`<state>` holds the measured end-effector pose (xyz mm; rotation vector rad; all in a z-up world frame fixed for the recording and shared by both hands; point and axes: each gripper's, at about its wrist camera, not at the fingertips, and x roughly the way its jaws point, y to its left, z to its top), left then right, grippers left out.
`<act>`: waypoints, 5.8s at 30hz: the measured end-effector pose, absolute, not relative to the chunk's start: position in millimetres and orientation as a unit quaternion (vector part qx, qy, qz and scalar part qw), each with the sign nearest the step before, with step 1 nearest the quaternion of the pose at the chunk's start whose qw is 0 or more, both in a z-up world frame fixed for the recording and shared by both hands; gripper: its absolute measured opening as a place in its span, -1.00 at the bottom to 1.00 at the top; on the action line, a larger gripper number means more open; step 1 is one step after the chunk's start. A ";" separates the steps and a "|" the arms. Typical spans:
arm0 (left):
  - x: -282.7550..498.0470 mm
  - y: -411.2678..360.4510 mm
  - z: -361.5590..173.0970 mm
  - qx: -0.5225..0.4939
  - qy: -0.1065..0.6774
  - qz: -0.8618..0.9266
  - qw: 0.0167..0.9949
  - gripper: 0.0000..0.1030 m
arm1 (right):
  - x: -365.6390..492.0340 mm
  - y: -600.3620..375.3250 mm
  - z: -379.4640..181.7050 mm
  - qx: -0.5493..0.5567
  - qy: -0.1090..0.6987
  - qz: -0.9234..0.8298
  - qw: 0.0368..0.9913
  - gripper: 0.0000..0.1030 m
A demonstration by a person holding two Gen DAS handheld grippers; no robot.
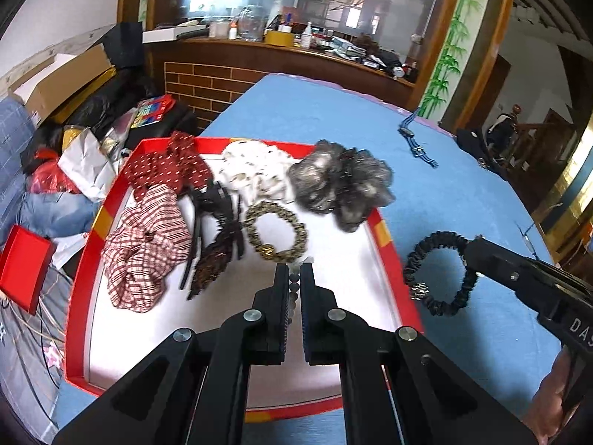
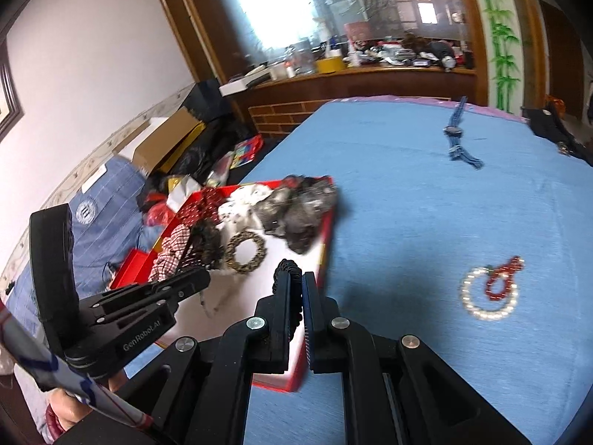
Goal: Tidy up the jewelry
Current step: 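Carry the pearl bracelet and black scrunchie over the tray, then open both grippers to release the bracelet and scrunchie into the tray, then move both grippers back toward the remaining pearl and red bead bracelets, then grasp the large pearl bracelet with the left gripper while the right grasps the red bead bracelet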
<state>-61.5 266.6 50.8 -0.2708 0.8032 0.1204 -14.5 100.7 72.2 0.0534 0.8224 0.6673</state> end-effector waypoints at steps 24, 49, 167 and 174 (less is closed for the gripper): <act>-47.3 297.9 19.5 -0.151 0.415 0.079 0.894 -0.90 | 35.3 161.2 23.3 0.017 0.447 0.283 0.849 -0.86; -47.0 299.0 22.7 -0.146 0.411 0.082 0.896 -0.88 | 36.7 165.3 16.4 0.005 0.451 0.270 0.850 -0.81; 81.2 47.8 -0.4 0.017 0.488 -0.045 0.872 -0.83 | 109.5 -100.1 11.7 0.187 0.497 0.148 0.834 -0.35; 77.4 49.2 -0.5 0.020 0.478 -0.051 0.876 -0.83 | 112.3 -79.0 0.5 0.181 0.516 0.160 0.822 -0.34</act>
